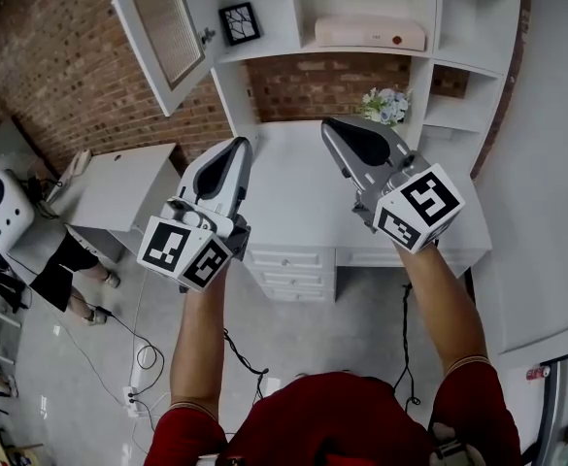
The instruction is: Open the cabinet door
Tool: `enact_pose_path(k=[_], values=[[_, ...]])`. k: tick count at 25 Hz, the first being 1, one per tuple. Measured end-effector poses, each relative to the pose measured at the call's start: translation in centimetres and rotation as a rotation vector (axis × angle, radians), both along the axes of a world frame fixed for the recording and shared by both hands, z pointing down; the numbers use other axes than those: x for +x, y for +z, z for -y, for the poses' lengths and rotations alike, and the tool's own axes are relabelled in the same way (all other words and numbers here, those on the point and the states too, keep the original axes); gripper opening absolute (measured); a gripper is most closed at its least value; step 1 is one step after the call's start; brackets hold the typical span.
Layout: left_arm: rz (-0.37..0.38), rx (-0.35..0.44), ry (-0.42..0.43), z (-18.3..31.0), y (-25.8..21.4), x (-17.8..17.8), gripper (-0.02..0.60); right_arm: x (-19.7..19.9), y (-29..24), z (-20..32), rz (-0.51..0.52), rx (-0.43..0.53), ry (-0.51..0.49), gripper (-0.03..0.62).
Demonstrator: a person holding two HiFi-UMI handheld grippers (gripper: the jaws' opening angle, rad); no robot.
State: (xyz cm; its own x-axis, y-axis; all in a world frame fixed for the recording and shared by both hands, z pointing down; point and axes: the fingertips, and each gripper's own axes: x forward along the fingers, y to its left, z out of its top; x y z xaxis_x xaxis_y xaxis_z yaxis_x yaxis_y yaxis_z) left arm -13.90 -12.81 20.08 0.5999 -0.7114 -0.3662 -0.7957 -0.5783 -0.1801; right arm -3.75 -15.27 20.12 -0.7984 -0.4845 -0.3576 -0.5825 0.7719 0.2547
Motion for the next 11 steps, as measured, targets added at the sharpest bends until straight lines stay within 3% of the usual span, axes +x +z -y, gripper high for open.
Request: enact_pose_path(k=[11], values=[[-0.006, -0.001, 0.024, -0.9, -0.1, 0.0, 0.005, -0.2, -0.4, -1.4, -0.016, 0.014, 0.022, 0.011]])
